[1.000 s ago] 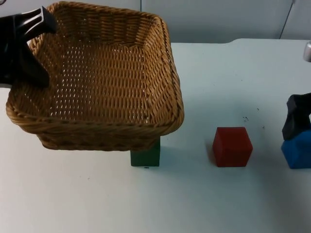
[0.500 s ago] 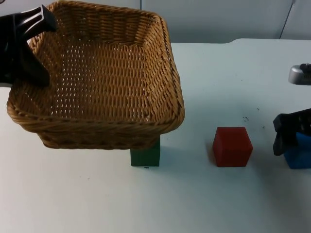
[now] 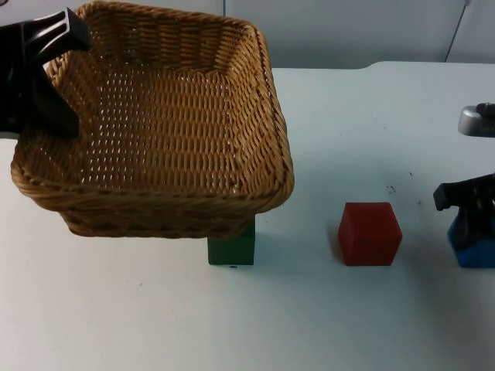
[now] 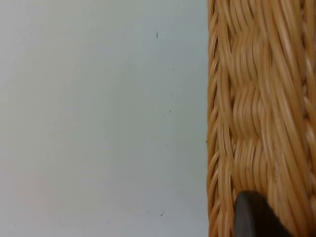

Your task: Pick up the basket with the left hand and place the blue cube into the basket with the right hand.

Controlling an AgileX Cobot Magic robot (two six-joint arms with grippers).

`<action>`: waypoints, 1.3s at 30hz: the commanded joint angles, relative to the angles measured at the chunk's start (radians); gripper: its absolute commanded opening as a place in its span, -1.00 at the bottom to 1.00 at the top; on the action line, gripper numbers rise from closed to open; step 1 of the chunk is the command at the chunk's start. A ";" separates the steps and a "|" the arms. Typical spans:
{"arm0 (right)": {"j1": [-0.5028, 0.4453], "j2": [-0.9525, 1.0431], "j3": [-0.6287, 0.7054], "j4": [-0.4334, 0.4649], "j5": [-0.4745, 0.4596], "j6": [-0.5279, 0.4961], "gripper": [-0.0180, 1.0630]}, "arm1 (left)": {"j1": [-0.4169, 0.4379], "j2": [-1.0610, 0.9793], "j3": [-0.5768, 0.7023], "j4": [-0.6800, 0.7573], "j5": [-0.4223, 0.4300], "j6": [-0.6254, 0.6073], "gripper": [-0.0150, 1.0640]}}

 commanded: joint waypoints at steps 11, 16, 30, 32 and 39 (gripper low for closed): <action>0.003 -0.162 -0.005 -0.046 0.080 0.005 -0.97 | 0.005 -0.014 0.001 -0.040 -0.013 -0.001 -0.97; 0.003 -0.336 -0.005 -0.046 0.111 0.005 -0.97 | 0.005 -0.014 0.001 -0.040 -0.008 -0.001 -0.97; 0.290 -0.532 -0.369 -0.046 0.246 -0.057 -0.97 | 0.005 -0.014 0.001 -0.068 -0.007 0.001 -0.97; 0.331 -0.509 -0.406 -0.048 0.246 -0.057 -0.97 | 0.005 -0.014 0.001 -0.068 -0.007 0.001 -0.97; 0.523 -0.291 -0.629 -0.054 0.274 -0.077 -0.97 | 0.005 -0.014 0.001 -0.074 -0.007 0.001 -0.97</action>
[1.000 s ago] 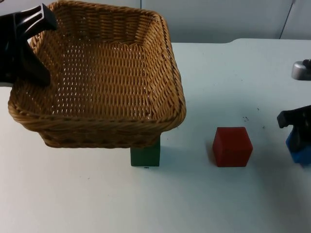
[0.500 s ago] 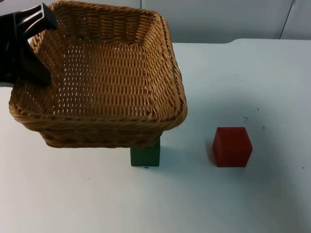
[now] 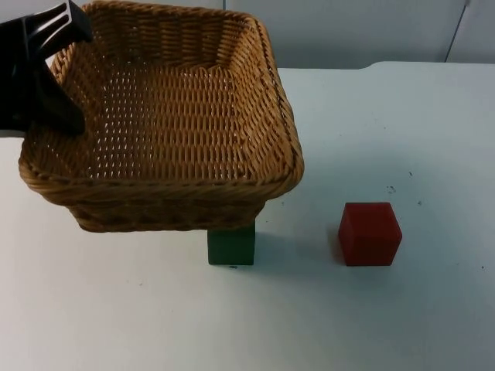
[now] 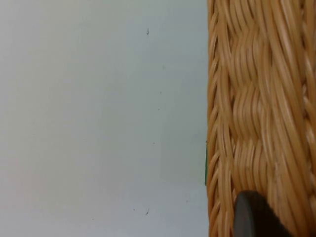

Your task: Pick up the basket with the left hand and place the blue cube into the basket with the right hand.

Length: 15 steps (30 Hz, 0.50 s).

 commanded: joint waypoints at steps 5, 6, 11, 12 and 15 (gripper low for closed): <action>0.117 0.230 -0.177 -0.004 0.040 -0.039 -0.97 | 0.005 -0.014 0.001 -0.024 -0.010 -0.001 -0.97; 0.127 0.260 -0.203 -0.004 0.052 -0.040 -0.97 | 0.005 -0.014 0.001 -0.024 -0.010 -0.001 -0.97; 0.149 0.361 -0.252 -0.004 0.078 -0.042 -0.97 | 0.005 -0.014 0.001 -0.024 -0.007 -0.001 -0.97; 0.151 0.383 -0.259 -0.004 0.080 -0.043 -0.97 | 0.005 -0.014 0.001 -0.024 -0.006 -0.001 -0.97; 0.154 0.432 -0.261 -0.002 0.082 -0.044 -0.97 | 0.005 -0.014 0.001 -0.024 -0.006 0.002 -0.97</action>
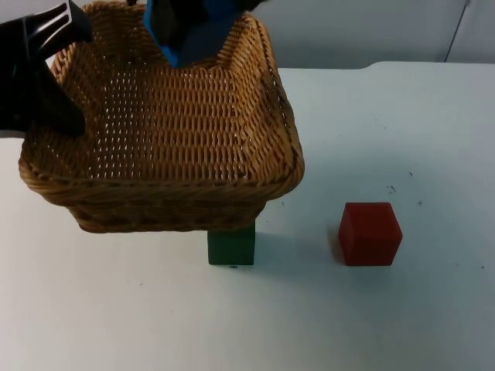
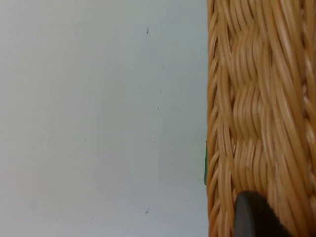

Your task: Pick up the basket with the left hand and place the blue cube into the basket with the right hand.

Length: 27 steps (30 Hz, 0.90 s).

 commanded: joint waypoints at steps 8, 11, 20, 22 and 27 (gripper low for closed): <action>0.006 0.064 -0.011 0.013 -0.008 -0.055 -0.97 | 0.005 -0.014 0.001 -0.024 -0.008 0.002 -0.97; 0.006 0.076 -0.011 0.031 -0.015 -0.057 -0.97 | 0.005 -0.014 0.001 -0.029 -0.008 0.002 -0.97; 0.006 0.111 -0.011 0.043 -0.050 -0.084 -0.93 | 0.005 -0.014 0.001 -0.040 -0.008 0.009 -0.97; 0.006 0.111 -0.011 0.058 -0.057 -0.098 -0.86 | 0.005 -0.014 0.001 -0.040 -0.008 0.009 -0.97; 0.006 0.111 -0.011 0.078 -0.066 -0.106 -0.36 | 0.005 -0.014 0.001 -0.042 -0.008 0.009 -0.97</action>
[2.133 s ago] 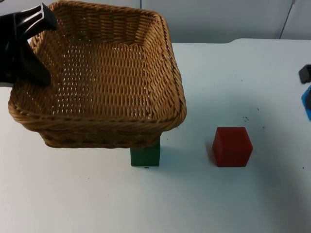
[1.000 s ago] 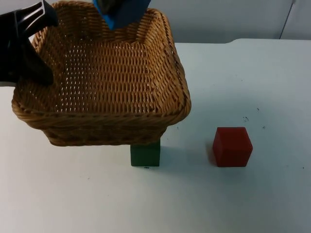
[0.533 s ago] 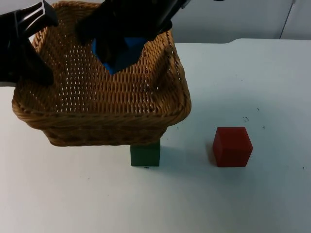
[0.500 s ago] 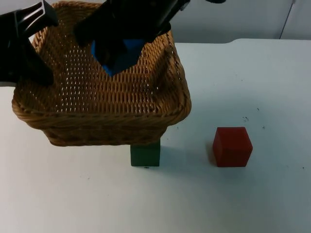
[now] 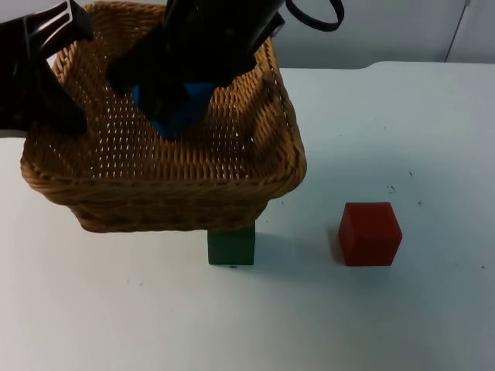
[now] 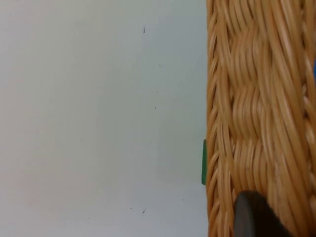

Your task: Pick up the basket with the left hand and place the blue cube into the basket with the right hand.

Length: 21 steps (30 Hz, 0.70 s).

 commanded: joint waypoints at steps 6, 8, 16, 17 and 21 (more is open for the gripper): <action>0.003 -0.008 -0.009 0.006 -0.023 -0.006 0.53 | 0.005 -0.014 0.001 -0.027 -0.012 0.000 -0.97; 0.003 -0.016 -0.009 0.006 -0.015 -0.044 0.72 | 0.005 -0.014 0.001 -0.027 -0.012 0.000 -0.97; 0.003 -0.084 -0.009 -0.022 -0.012 -0.044 0.75 | 0.005 -0.012 0.001 -0.030 -0.014 0.000 -0.97; 0.003 -0.101 -0.009 -0.024 -0.005 -0.044 0.75 | 0.005 -0.012 0.001 -0.031 -0.015 0.000 -0.97; 0.003 -0.159 -0.009 -0.042 0.020 -0.042 0.75 | 0.005 -0.012 0.001 -0.031 -0.015 0.000 -0.97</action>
